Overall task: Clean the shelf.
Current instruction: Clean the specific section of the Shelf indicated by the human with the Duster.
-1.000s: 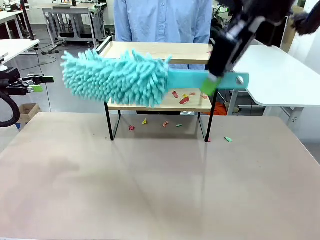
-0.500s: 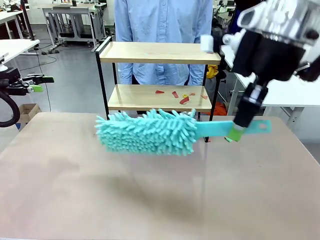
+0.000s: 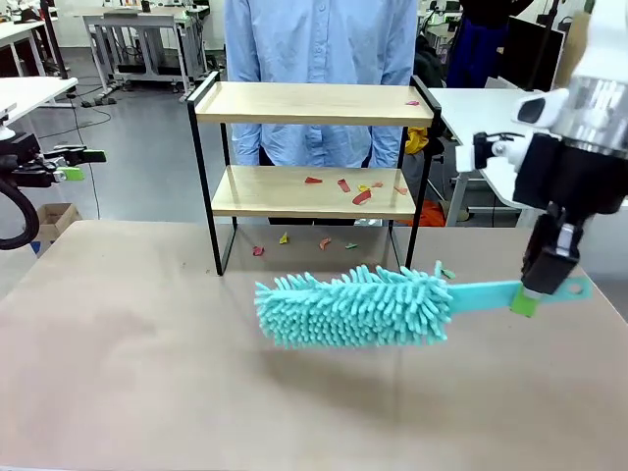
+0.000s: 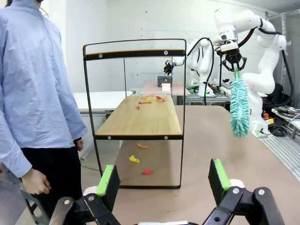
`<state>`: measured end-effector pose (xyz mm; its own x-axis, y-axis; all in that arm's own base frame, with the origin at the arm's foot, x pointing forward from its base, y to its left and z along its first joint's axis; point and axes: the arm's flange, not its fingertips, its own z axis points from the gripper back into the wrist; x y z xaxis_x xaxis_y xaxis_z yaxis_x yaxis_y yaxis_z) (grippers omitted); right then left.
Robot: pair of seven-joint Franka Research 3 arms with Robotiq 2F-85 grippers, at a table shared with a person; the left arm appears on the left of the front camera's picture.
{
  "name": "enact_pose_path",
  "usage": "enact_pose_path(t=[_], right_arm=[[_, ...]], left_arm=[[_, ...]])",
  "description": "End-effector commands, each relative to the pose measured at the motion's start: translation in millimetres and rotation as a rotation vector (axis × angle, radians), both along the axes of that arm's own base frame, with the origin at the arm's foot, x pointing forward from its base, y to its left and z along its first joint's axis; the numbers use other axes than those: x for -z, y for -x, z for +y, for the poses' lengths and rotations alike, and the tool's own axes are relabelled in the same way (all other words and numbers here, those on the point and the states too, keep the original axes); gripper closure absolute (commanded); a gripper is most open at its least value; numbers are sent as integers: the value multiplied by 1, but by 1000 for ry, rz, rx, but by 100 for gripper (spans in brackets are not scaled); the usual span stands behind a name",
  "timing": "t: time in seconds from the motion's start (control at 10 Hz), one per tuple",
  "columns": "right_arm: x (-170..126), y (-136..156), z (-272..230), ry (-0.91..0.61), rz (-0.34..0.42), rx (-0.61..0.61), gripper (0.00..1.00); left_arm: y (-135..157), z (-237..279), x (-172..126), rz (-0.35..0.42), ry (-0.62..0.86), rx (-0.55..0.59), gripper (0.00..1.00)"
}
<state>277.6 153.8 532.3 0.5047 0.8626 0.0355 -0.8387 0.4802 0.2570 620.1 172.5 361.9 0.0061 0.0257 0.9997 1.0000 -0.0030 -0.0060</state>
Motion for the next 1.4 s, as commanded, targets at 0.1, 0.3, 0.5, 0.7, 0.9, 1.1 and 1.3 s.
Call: enact_pose_path(t=[0.1,0.3,0.5,0.7,0.9,1.1,1.3], right_arm=[[9,6,-23,-15,-1,-32,87],[11,4,-14,-5,15,-9,87],[11,4,-14,-5,15,-9,87],[11,4,-14,-5,15,-9,87],[11,4,-14,-5,15,-9,87],[11,4,-14,-5,15,-9,87],[11,4,-14,-5,15,-9,87]], left_arm=[[2,0,-3,-7,2,-1,0],[2,0,-3,-7,2,-1,0],[2,0,-3,-7,2,-1,0],[2,0,-3,-7,2,-1,0],[2,0,-3,-7,2,-1,0],[2,0,-3,-7,2,-1,0],[2,0,-3,-7,2,-1,0]])
